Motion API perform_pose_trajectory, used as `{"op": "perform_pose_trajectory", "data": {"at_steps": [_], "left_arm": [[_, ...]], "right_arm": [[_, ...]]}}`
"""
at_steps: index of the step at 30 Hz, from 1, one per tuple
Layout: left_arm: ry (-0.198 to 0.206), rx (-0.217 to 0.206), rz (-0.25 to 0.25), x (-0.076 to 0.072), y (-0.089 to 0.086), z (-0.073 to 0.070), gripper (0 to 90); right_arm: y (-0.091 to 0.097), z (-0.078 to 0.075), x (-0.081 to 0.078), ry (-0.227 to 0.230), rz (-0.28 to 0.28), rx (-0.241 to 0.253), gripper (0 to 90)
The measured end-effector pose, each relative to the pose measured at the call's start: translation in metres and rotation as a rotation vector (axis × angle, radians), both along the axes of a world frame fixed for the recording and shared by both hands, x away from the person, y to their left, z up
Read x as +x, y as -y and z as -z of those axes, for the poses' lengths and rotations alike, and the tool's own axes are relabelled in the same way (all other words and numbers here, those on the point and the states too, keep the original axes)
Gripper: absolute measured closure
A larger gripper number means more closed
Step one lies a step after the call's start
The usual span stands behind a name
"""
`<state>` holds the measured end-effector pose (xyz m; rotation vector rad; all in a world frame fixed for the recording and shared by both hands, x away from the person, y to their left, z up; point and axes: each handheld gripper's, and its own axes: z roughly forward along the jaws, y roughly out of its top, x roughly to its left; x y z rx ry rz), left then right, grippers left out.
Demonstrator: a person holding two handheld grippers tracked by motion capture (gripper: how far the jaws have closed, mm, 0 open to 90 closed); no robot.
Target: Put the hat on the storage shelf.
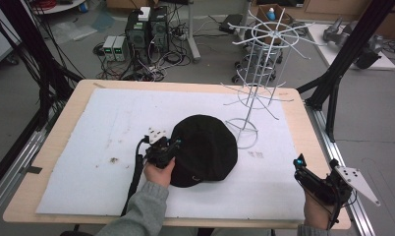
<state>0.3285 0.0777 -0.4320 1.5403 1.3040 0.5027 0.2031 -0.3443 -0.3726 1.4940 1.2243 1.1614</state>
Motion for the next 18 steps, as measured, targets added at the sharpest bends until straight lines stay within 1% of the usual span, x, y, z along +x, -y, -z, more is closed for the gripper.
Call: {"op": "perform_pose_trajectory", "data": {"at_steps": [1, 2, 3, 9, 12, 14, 16, 18], "left_arm": [[-0.003, -0.014, 0.008, 0.0, -0.002, -0.001, 78.4], [-0.003, -0.014, 0.008, 0.0, -0.002, -0.001, 78.5], [-0.002, -0.023, 0.013, 0.0, -0.005, -0.002, 78.4], [0.016, -0.021, 0.005, -0.001, -0.011, -0.004, 78.8], [0.032, -0.043, -0.005, -0.002, -0.017, -0.007, 78.8], [0.037, -0.046, -0.003, -0.003, -0.019, -0.008, 78.8], [0.041, -0.06, -0.005, -0.003, -0.022, -0.01, 78.8], [0.045, -0.076, -0.014, -0.003, -0.025, -0.011, 78.8]], "right_arm": [[0.0, 0.0, 0.0, 0.001, 0.0, -0.002, 0.6], [0.0, 0.0, 0.0, 0.001, 0.0, -0.002, 0.6], [0.0, 0.0, -0.001, 0.001, -0.001, 0.003, 0.6], [0.0, 0.0, -0.001, 0.005, -0.001, 0.001, 0.6], [-0.001, 0.0, -0.001, 0.007, -0.002, -0.002, 0.6], [-0.001, 0.0, -0.001, 0.009, -0.002, -0.006, 0.6], [-0.002, 0.0, -0.001, 0.009, -0.003, 0.0, 0.6], [-0.001, 0.0, 0.0, 0.01, -0.003, -0.007, 0.6]]}}
